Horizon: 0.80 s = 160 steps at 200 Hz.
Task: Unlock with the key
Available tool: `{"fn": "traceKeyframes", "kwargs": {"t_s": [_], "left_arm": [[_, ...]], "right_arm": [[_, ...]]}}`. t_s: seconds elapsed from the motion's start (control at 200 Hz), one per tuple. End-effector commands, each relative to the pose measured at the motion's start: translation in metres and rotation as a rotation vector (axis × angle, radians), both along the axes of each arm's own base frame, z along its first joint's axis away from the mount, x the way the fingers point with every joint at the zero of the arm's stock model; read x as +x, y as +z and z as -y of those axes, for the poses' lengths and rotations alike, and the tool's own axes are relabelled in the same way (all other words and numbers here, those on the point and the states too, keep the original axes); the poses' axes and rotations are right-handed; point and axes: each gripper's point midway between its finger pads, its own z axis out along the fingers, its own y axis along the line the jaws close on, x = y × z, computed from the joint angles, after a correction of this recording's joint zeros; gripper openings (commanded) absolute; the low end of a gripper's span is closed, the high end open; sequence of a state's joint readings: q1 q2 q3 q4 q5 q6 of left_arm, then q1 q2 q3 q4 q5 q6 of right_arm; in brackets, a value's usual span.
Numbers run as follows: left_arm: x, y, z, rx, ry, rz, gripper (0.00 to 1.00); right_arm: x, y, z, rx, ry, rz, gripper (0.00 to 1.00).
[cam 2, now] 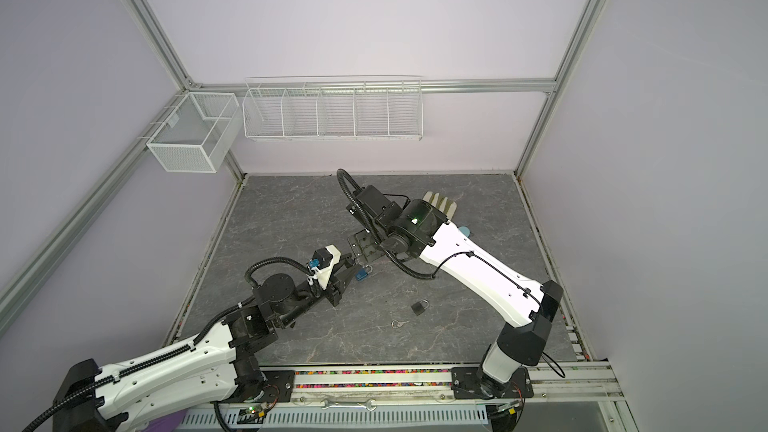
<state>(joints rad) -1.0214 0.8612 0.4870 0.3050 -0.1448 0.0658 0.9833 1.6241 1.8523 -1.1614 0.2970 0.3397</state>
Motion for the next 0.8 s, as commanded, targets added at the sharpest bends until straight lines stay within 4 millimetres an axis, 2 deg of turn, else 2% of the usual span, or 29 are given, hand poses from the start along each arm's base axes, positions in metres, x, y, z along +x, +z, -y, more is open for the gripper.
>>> {"fn": "traceKeyframes", "kwargs": {"t_s": [0.0, 0.16, 0.46, 0.58, 0.645, 0.675, 0.795], "left_arm": [[0.001, 0.017, 0.001, -0.043, 0.003, 0.046, 0.00], [0.003, 0.017, 0.003, -0.051, 0.008, 0.035, 0.00], [0.011, 0.011, -0.006, -0.058, 0.077, -0.009, 0.00], [0.013, 0.005, -0.013, -0.069, 0.113, -0.058, 0.00], [0.016, -0.001, -0.019, -0.080, 0.155, -0.094, 0.00], [0.021, -0.004, -0.025, -0.084, 0.197, -0.119, 0.00], [0.035, -0.018, -0.048, -0.080, 0.366, -0.238, 0.00]], "right_arm": [[-0.011, 0.002, 0.009, 0.009, 0.030, -0.014, 0.89], [-0.019, 0.002, 0.006, 0.063, 0.052, -0.040, 0.89], [-0.010, 0.010, 0.033, 0.042, -0.019, 0.078, 0.89], [-0.013, 0.016, 0.033, 0.104, 0.000, 0.114, 0.89], [-0.018, 0.016, 0.031, 0.132, 0.022, 0.110, 0.88], [-0.015, 0.021, 0.026, 0.161, 0.024, 0.128, 0.89], [-0.013, 0.020, 0.028, 0.188, -0.008, 0.144, 0.89]]}}
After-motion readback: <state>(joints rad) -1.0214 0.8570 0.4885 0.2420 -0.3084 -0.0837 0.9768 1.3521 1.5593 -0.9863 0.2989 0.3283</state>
